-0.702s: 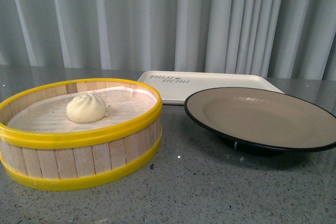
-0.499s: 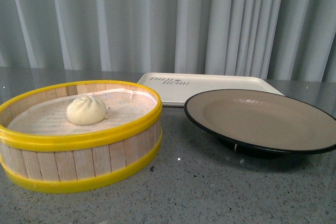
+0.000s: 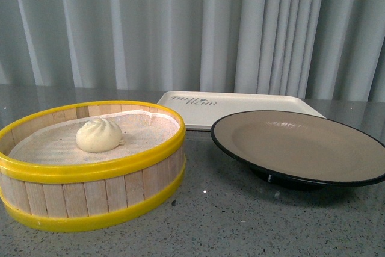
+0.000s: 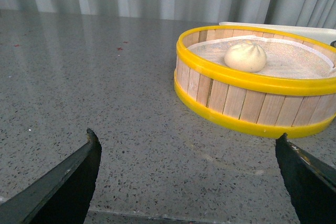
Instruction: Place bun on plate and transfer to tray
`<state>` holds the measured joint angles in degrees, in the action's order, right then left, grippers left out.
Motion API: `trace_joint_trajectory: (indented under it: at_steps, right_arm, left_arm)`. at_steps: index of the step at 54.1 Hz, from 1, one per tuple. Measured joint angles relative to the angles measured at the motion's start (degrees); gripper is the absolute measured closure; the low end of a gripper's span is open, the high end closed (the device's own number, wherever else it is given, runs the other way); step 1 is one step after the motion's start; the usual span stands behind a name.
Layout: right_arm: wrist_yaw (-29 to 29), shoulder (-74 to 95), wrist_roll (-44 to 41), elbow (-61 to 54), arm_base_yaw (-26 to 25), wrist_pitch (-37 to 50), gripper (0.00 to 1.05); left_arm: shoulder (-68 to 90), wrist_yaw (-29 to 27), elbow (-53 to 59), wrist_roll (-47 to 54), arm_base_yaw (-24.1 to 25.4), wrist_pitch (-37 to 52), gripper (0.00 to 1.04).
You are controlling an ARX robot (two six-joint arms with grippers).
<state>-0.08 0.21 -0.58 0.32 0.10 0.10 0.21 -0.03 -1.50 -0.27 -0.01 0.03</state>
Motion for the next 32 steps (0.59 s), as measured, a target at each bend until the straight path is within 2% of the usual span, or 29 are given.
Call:
trace_joint_trajectory:
  at_steps: [17, 20, 23, 27, 32]
  right_arm:
    - [0.00, 0.00, 0.00, 0.00, 0.00, 0.00, 0.08]
    - [0.00, 0.00, -0.02, 0.00, 0.00, 0.00, 0.08]
    - [0.00, 0.00, 0.00, 0.00, 0.00, 0.00, 0.08]
    - [-0.04, 0.00, -0.02, 0.00, 0.00, 0.00, 0.08]
    - [0.00, 0.02, 0.00, 0.00, 0.00, 0.00, 0.08]
  left_arm:
    - [0.02, -0.04, -0.02, 0.00, -0.02, -0.02, 0.07]
    - [3.82, -8.02, -1.75, -4.98, -2.05, -4.11, 0.07]
    - [11.02, -12.17, -3.76, -11.04, -1.95, -1.92, 0.07]
    - [20.13, -9.57, -6.49, -15.08, -0.59, 5.31, 0.07]
    - [32.28, -1.97, -11.72, -15.45, 1.64, 17.94, 0.07]
